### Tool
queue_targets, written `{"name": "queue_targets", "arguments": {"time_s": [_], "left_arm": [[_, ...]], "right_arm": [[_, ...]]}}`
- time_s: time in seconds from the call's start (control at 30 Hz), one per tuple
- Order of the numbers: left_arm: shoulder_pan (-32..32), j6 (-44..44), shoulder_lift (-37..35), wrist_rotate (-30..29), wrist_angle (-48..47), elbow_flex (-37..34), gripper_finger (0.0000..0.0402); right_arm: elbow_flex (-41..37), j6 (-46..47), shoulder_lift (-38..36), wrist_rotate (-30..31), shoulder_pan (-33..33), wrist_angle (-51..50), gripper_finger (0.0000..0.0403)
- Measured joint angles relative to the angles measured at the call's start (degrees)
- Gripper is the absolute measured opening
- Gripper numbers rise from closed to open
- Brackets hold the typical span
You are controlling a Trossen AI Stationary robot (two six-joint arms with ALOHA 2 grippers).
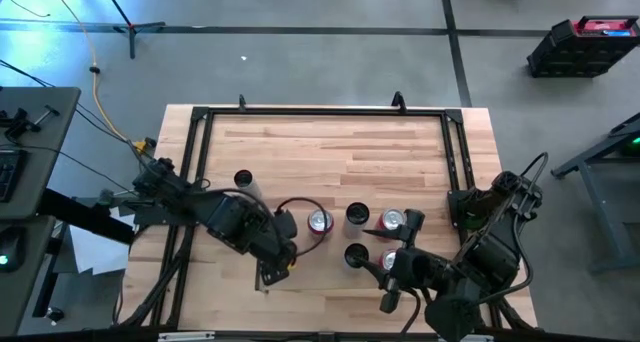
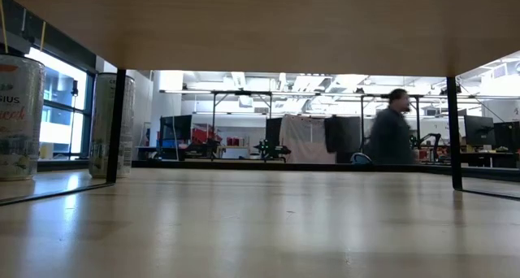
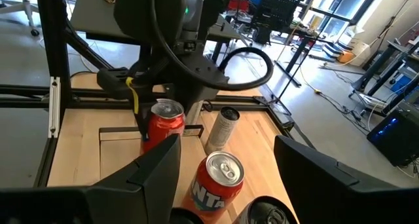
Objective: Place canned beverage on shelf
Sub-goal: Put the red soda can on the shelf
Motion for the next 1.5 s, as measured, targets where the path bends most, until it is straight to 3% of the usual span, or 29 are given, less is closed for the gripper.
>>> {"name": "queue_targets", "arguments": {"time_s": [0.43, 0.93, 1.23, 1.5], "left_arm": [[0.3, 3.4, 1.4, -0.4, 2.8, 0.0, 0.0321], [0.1, 8.1, 1.7, 0.8, 7.8, 0.0, 0.0328], [0.2, 8.5, 1.7, 1.6, 8.1, 0.0, 0.0373], [0.2, 13.1, 1.7, 1.6, 8.1, 0.0, 0.0378]], "right_arm": [[0.0, 0.9, 0.0, 0.0, 0.0, 0.0, 0.0231], [0.0, 1.6, 0.0, -2.1, 0.0, -0.2, 0.0231], [0.0, 1.9, 0.0, -2.4, 0.1, -0.2, 0.0231], [0.0, 1.9, 0.0, -2.6, 0.1, -0.2, 0.0231]]}}
